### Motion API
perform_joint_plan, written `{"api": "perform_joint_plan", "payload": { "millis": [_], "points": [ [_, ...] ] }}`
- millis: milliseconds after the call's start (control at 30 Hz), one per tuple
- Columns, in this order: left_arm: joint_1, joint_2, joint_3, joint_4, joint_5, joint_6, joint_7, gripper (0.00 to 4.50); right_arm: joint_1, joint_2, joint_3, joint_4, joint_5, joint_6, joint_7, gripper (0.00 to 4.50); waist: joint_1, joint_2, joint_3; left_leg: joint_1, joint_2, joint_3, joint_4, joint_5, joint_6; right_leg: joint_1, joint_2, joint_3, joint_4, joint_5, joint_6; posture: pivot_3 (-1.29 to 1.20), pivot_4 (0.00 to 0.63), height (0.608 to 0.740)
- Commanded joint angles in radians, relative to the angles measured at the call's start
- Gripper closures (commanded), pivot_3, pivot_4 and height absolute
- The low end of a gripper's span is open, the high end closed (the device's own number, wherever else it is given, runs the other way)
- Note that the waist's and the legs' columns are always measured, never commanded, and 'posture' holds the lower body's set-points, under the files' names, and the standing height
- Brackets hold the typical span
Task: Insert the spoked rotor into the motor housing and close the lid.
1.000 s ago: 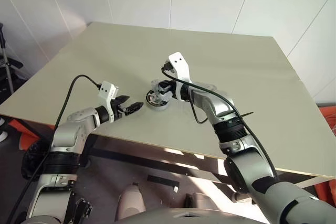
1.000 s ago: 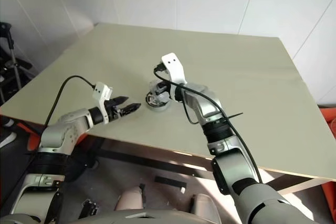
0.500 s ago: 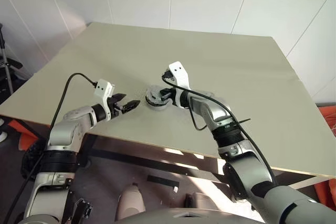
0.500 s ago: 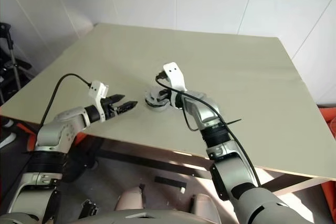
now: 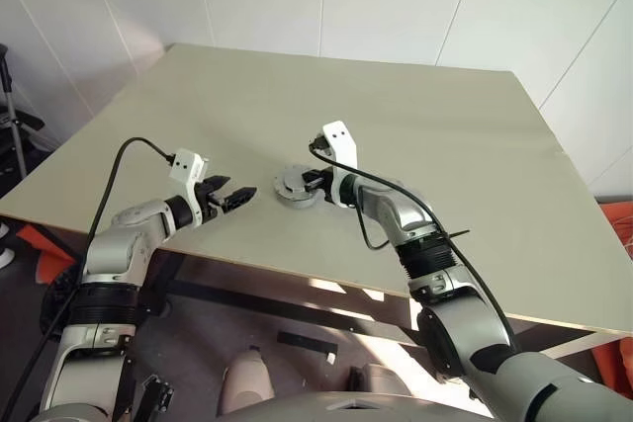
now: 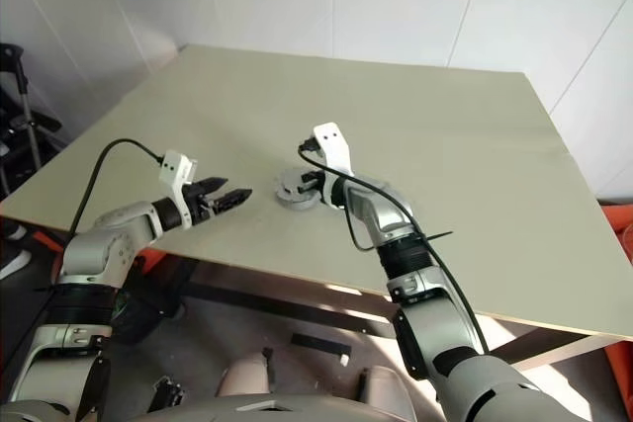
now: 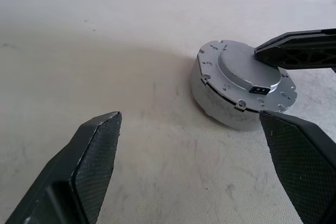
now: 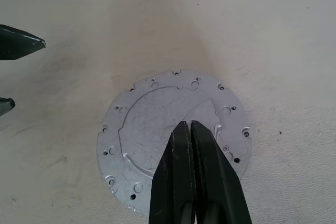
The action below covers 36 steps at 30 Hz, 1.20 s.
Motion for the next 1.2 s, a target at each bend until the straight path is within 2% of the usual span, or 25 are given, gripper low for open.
{"api": "perform_joint_plan", "payload": {
  "millis": [33, 200, 300, 367, 667, 700, 1200],
  "points": [
    [-0.032, 0.012, 0.017, -0.009, -0.004, -0.017, 0.001, 0.03, 0.005, -0.006, -0.016, -0.05, 0.033, 0.015, 0.032, 4.48, 0.0, 0.0, 0.0, 0.0, 0.0, 0.0, 0.0, 0.0, 0.0, 0.0, 0.0, 0.0, 0.0, 0.0, 0.0, 0.0, 0.0, 0.74],
    [-0.05, 0.01, 0.015, -0.003, -0.022, 0.02, -0.01, 0.03, 0.007, -0.023, 0.003, -0.099, 0.035, -0.027, 0.078, 4.48, 0.0, 0.0, 0.0, -0.002, 0.0, 0.0, 0.0, 0.001, -0.001, -0.003, 0.0, 0.0, 0.0, 0.0, 0.0, 0.0, 0.0, 0.74],
    [-0.056, 0.016, 0.015, -0.002, -0.023, 0.031, -0.016, 0.03, 0.01, -0.021, 0.003, -0.086, 0.03, -0.068, 0.089, 3.89, 0.0, 0.0, 0.0, -0.003, 0.0, 0.0, -0.001, 0.001, -0.001, -0.004, 0.0, 0.0, 0.0, 0.0, 0.0, 0.0, 0.0, 0.74],
    [-0.056, 0.021, 0.017, -0.001, -0.023, 0.035, -0.021, 0.03, 0.016, -0.018, 0.003, -0.091, 0.034, -0.087, 0.1, 3.34, 0.0, 0.0, 0.0, -0.003, 0.0, 0.0, -0.001, 0.001, -0.001, -0.004, 0.0, 0.0, 0.0, 0.0, 0.0, 0.0, 0.0, 0.74],
    [-0.052, 0.036, 0.018, -0.006, -0.018, 0.04, -0.027, 0.03, 0.026, -0.004, 0.01, -0.084, 0.043, -0.118, 0.137, 0.22, 0.0, 0.0, 0.0, -0.004, 0.0, 0.0, -0.001, 0.001, -0.001, -0.005, 0.0, 0.0, 0.0, 0.0, 0.0, 0.0, 0.0, 0.74],
    [-0.049, 0.035, 0.017, -0.01, -0.017, 0.039, -0.025, 0.03, 0.025, -0.003, 0.014, -0.081, 0.034, -0.129, 0.131, 0.03, 0.0, 0.0, 0.0, -0.004, 0.0, 0.0, -0.001, 0.001, -0.001, -0.005, 0.0, 0.0, 0.0, 0.0, 0.0, 0.0, 0.0, 0.74],
    [-0.042, 0.043, 0.014, -0.035, -0.016, 0.052, -0.019, 0.03, 0.024, 0.035, 0.032, 0.117, -0.003, -0.327, 0.151, 0.03, -0.002, 0.0, 0.0, -0.004, 0.0, 0.0, 0.0, 0.0, -0.001, -0.005, 0.0, 0.0, 0.0, 0.0, 0.0, 0.0, 0.0, 0.74]
  ]
}}
